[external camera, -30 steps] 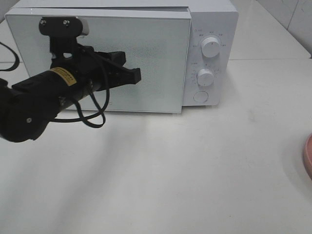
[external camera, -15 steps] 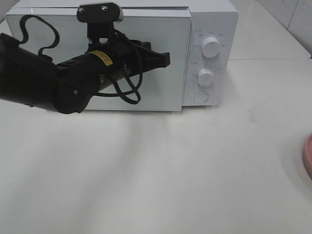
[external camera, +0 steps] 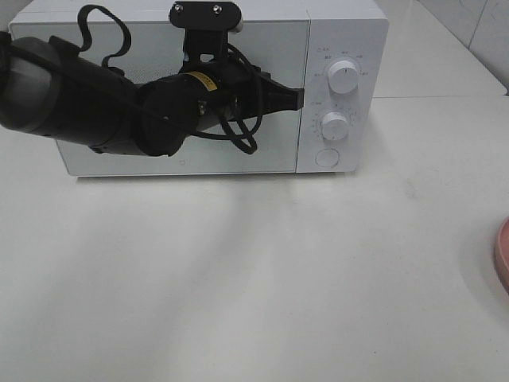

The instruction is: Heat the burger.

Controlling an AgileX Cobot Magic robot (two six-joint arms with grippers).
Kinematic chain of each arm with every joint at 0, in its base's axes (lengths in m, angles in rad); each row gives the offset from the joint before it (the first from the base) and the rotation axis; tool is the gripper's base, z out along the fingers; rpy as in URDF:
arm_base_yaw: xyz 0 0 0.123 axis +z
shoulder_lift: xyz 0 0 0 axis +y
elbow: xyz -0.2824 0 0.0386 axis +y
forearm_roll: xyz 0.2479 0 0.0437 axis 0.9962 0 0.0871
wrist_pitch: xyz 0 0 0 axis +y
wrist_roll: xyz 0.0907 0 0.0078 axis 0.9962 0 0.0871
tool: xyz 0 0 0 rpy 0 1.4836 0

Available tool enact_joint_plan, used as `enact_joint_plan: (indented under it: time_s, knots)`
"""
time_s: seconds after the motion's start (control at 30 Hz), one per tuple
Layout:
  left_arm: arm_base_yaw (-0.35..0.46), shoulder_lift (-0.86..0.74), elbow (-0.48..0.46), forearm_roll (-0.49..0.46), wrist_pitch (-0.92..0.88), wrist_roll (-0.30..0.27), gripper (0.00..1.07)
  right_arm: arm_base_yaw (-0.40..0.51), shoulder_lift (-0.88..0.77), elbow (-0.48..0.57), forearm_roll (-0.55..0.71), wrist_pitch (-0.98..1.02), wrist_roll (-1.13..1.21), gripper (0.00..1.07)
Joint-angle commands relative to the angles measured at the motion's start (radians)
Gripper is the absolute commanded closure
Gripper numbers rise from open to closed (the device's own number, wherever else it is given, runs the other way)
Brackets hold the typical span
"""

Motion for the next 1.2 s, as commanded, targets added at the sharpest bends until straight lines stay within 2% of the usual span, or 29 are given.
enact_joint_plan:
  time_s: [0.03,0.1,0.17,0.27,0.3,0.37,0.4,0.43,0.47,0.5,0.53,0.57,0.6,0.63,0.67,0.73,0.83,0.9,0.97,1.0,1.03,1.07,1.1,1.17,1.2]
  knots:
    - [0.033,-0.007,-0.043,-0.071,-0.028,0.032,1.07,-0.008,-0.026,0.001,0.001,0.000,0.000,0.31]
    - [0.024,-0.013,-0.041,-0.071,-0.003,0.040,1.07,-0.008,-0.026,0.001,0.001,0.000,0.000,0.31]
    - [-0.012,-0.038,-0.031,-0.072,0.094,0.089,1.07,-0.008,-0.026,0.001,0.001,0.000,0.000,0.31]
    - [-0.022,-0.047,-0.026,-0.072,0.125,0.105,1.07,-0.008,-0.026,0.001,0.001,0.000,0.000,0.31]
    - [-0.044,-0.068,-0.011,-0.072,0.181,0.132,1.07,-0.008,-0.026,0.001,0.001,0.000,0.000,0.31]
    - [-0.053,-0.081,-0.003,-0.072,0.214,0.139,1.05,-0.008,-0.026,0.001,0.001,0.000,0.000,0.31]
    - [-0.067,-0.109,0.012,-0.073,0.289,0.139,0.98,-0.008,-0.026,0.001,0.001,0.000,0.000,0.31]
    - [-0.077,-0.133,0.022,-0.073,0.374,0.136,0.81,-0.008,-0.026,0.001,0.001,0.000,0.000,0.31]
    - [-0.077,-0.133,0.022,-0.073,0.374,0.136,0.81,-0.008,-0.026,0.001,0.001,0.000,0.000,0.31]
    - [-0.081,-0.144,0.022,-0.072,0.432,0.136,0.67,-0.008,-0.026,0.001,0.001,0.000,0.000,0.31]
    - [-0.083,-0.166,0.022,-0.071,0.546,0.136,0.35,-0.008,-0.026,0.001,0.001,0.000,0.000,0.31]
    - [-0.083,-0.166,0.022,-0.071,0.546,0.136,0.35,-0.008,-0.026,0.001,0.001,0.000,0.000,0.31]
    - [-0.083,-0.176,0.022,-0.070,0.595,0.136,0.21,-0.008,-0.026,0.001,0.001,0.000,0.000,0.31]
    - [-0.083,-0.194,0.022,-0.056,0.717,0.137,0.06,-0.008,-0.026,0.001,0.001,0.000,0.000,0.31]
    - [-0.083,-0.194,0.022,-0.056,0.717,0.137,0.06,-0.008,-0.026,0.001,0.001,0.000,0.000,0.31]
    - [-0.083,-0.213,0.022,-0.003,0.856,0.136,0.08,-0.008,-0.026,0.001,0.001,0.000,0.000,0.31]
    - [-0.083,-0.219,0.022,0.011,0.901,0.136,0.08,-0.008,-0.026,0.001,0.001,0.000,0.000,0.31]
    - [-0.083,-0.244,0.022,0.062,1.074,0.130,0.08,-0.008,-0.026,0.001,0.001,0.000,0.000,0.31]
    - [-0.083,-0.250,0.022,0.070,1.121,0.122,0.08,-0.008,-0.026,0.001,0.001,0.000,0.000,0.31]
    - [-0.079,-0.268,0.022,0.098,1.201,0.085,0.08,-0.008,-0.026,0.001,0.001,0.000,0.000,0.31]
    - [-0.079,-0.268,0.022,0.098,1.201,0.085,0.08,-0.008,-0.026,0.001,0.001,0.000,0.000,0.31]
    - [-0.061,-0.281,0.022,0.120,1.278,0.035,0.08,-0.008,-0.026,0.001,0.001,0.000,0.000,0.31]
    - [-0.061,-0.281,0.022,0.120,1.278,0.035,0.08,-0.008,-0.026,0.001,0.001,0.000,0.000,0.31]
    - [-0.012,-0.299,0.022,0.143,1.378,-0.012,0.08,-0.008,-0.026,0.001,0.001,0.000,0.000,0.31]
    - [-0.012,-0.299,0.022,0.143,1.378,-0.012,0.08,-0.008,-0.026,0.001,0.001,0.000,0.000,0.31]
